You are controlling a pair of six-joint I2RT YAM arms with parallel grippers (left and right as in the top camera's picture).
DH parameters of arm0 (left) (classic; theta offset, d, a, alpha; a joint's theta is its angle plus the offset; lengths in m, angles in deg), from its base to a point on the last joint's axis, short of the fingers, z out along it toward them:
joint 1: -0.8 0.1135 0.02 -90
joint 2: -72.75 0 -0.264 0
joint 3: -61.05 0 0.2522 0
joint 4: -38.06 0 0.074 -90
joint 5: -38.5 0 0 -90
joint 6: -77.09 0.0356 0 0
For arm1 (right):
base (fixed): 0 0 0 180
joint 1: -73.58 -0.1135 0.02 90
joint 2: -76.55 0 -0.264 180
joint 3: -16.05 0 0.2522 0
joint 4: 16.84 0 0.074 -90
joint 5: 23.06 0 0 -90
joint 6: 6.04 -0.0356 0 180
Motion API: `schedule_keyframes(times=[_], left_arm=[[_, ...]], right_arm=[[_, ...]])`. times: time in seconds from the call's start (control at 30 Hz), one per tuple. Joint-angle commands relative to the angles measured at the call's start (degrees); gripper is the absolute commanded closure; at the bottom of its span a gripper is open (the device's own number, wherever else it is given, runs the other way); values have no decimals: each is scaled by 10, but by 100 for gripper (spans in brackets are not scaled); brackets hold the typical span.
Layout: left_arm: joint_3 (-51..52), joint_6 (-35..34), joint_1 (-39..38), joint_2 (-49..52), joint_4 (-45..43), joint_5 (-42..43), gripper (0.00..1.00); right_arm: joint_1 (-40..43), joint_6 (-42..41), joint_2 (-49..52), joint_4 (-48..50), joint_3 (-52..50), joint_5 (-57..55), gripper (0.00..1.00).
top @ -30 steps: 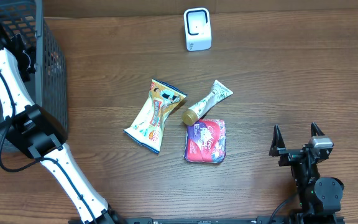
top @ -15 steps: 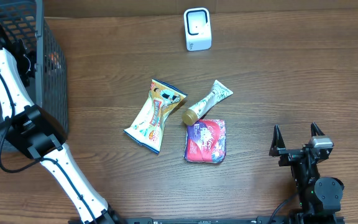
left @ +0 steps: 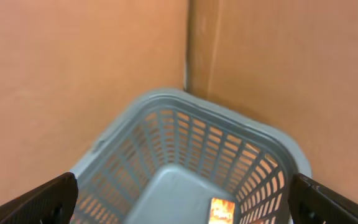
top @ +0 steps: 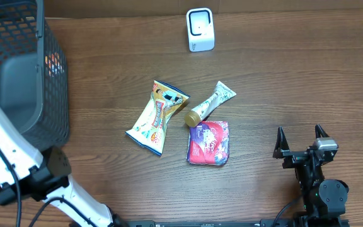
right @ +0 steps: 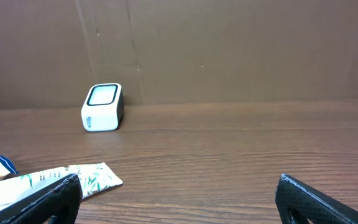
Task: Scan the item barcode
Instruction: 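Release the tube and move the left gripper back over the basket, then lower the left gripper into the basket toward the orange box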
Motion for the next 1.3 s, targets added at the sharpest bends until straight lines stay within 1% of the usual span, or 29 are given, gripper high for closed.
schedule_keyframes(times=[0.0, 0.13, 0.27, 0.37, 0.47, 0.53, 0.6, 0.67, 0.7, 0.77, 0.83, 0.87, 0.97, 1.03, 1.13, 1.27], left_arm=[[23, -31, 36, 35, 40, -1, 0], [69, -45, 73, 35, 48, 63, 0], [106, -59, 89, 35, 46, 67, 0], [108, -57, 87, 33, 28, 63, 0], [101, -33, 76, 24, -48, 1, 0], [99, -33, 68, 24, -86, -40, 0], [99, -30, 58, 24, -110, -49, 0], [99, -10, 48, 24, -109, -69, 0], [99, 3, 42, 24, -105, -99, 0], [99, 6, 29, 24, -104, -184, 0], [99, 6, 21, 22, -101, -228, 0], [100, 5, 21, 19, -100, -222, 0], [110, 1, 22, 2, -89, -165, 0], [137, -10, 28, -22, -88, -120, 0], [181, -20, 30, -52, -88, -113, 0], [274, -33, 31, -103, -110, -104, 0]], right_arm=[[2, 2, -4, 3, -6, -3, 0], [2, 2, -4, 3, -6, -3, 0], [2, 2, -4, 3, -6, -3, 0], [2, 2, -4, 3, -6, -3, 0], [2, 2, -4, 3, -6, -3, 0], [2, 2, -4, 3, -6, -3, 0], [2, 2, -4, 3, -6, -3, 0], [2, 2, -4, 3, -6, -3, 0], [2, 2, -4, 3, -6, -3, 0], [2, 2, -4, 3, -6, -3, 0], [2, 2, -4, 3, -6, -3, 0], [2, 2, -4, 3, -6, -3, 0], [2, 2, -4, 3, -6, -3, 0], [2, 2, -4, 3, -6, -3, 0], [2, 2, -4, 3, -6, -3, 0], [2, 2, -4, 3, -6, -3, 0]])
